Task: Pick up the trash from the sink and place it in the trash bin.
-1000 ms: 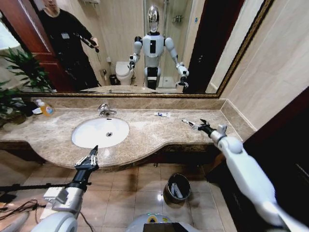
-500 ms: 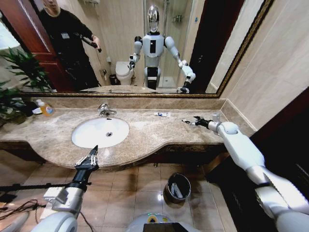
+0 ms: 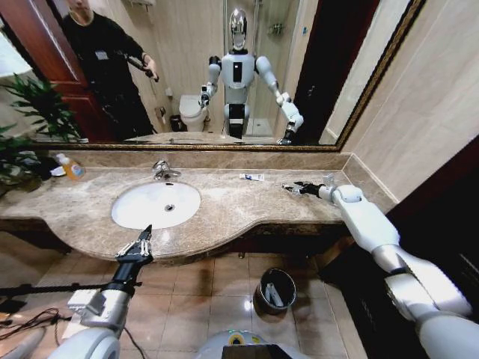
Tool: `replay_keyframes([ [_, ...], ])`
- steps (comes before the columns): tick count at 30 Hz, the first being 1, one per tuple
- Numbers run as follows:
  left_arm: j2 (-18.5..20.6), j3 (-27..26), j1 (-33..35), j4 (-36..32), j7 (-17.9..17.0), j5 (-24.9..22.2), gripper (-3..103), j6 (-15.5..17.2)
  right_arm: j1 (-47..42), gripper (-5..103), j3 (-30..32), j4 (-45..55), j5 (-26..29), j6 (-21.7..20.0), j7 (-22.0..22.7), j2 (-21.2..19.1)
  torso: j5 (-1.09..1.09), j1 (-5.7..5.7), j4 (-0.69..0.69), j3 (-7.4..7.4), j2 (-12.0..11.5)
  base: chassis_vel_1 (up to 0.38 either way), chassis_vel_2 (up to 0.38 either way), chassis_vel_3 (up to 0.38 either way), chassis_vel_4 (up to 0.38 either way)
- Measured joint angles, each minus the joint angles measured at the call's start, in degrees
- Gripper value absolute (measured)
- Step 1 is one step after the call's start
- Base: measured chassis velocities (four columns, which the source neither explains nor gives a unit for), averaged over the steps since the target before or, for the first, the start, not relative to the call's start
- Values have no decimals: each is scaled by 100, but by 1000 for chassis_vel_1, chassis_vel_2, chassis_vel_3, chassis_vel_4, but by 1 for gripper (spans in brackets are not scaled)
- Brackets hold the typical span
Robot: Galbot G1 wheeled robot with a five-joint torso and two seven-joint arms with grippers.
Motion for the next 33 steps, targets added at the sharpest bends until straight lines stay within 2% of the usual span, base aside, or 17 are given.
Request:
replay_keyframes([
  [6, 0, 0, 0, 0, 0, 0, 0, 0, -54, 48, 37, 37, -90, 41, 21, -2, -3, 0, 0, -1, 0, 0, 0, 0, 0],
  [7, 0, 0, 0, 0, 0, 0, 0, 0, -64, 42, 38, 50, -104, 45, 40, -2, -4, 0, 0, -1, 0, 0, 0, 0, 0],
  [8, 0, 0, 0, 0, 0, 0, 0, 0, -80, 42, 40, 72, -119, 48, 71, -3, -5, -1, 0, -1, 1, 0, 0, 0, 0],
  [9, 0, 0, 0, 0, 0, 0, 0, 0, -94, 32, 43, 89, -121, 48, 95, -4, -4, -1, 1, -1, 0, 0, 0, 0, 0],
  [10, 0, 0, 0, 0, 0, 0, 0, 0, -94, 32, 43, 89, -121, 48, 95, -4, -4, -1, 1, -1, 0, 0, 0, 0, 0],
  [13, 0, 0, 0, 0, 0, 0, 0, 0, -209, 16, 54, 272, -74, 47, 245, -51, -2, 0, 1, -1, 0, 0, 0, 0, 0],
  [14, 0, 0, 0, 0, 0, 0, 0, 0, -209, 16, 54, 272, -74, 47, 245, -51, -2, 0, 1, -1, 0, 0, 0, 0, 0],
  [15, 0, 0, 0, 0, 0, 0, 0, 0, -269, 10, 54, 394, 4, 40, 385, -72, -3, 0, 0, -1, 0, 0, 0, 0, 0],
  [17, 0, 0, 0, 0, 0, 0, 0, 0, -428, 7, 55, 696, 219, 36, 808, -108, 1, 0, 0, 0, 0, 0, 0, 0, 0],
  [18, 0, 0, 0, 0, 0, 0, 0, 0, -428, 7, 55, 696, 219, 36, 808, -108, 1, 0, 0, 0, 0, 0, 0, 0, 0],
  [20, 0, 0, 0, 0, 0, 0, 0, 0, -729, 1, 89, 1246, 610, 31, 1498, -174, -3, 0, 1, 0, 0, 0, 0, 0, 0],
  [21, 0, 0, 0, 0, 0, 0, 0, 0, -729, 1, 89, 1246, 610, 31, 1498, -174, -3, 0, 1, 0, 0, 0, 0, 0, 0],
  [24, 0, 0, 0, 0, -1, 0, 0, 0, -1309, 1, 286, 2255, 1140, -28, 2433, -339, -4, 0, 1, 0, 0, 0, 0, 0, 0],
  [25, 0, 0, 0, 0, -1, 0, 0, 0, -1309, 1, 286, 2255, 1140, -28, 2433, -339, -4, 0, 1, 0, 0, 0, 0, 0, 0],
  [27, 0, 0, 0, 0, -1, 0, 0, 0, -1700, 1, 474, 2890, 1420, -57, 2805, -537, -2, 0, 1, 0, 0, 0, 0, 0, 0],
  [29, 0, 0, 0, 0, -1, 0, 0, 0, -1903, 1, 596, 3170, 1532, -92, 2924, -651, -4, 0, 2, 0, 0, 0, 0, 0, 0],
  [33, 0, 0, 0, 0, 0, 0, 0, 0, -3113, 1, 1213, 4494, 1949, -188, 3264, -1269, -5, -1, -2, -1, 0, 0, 0, 0, 0],
])
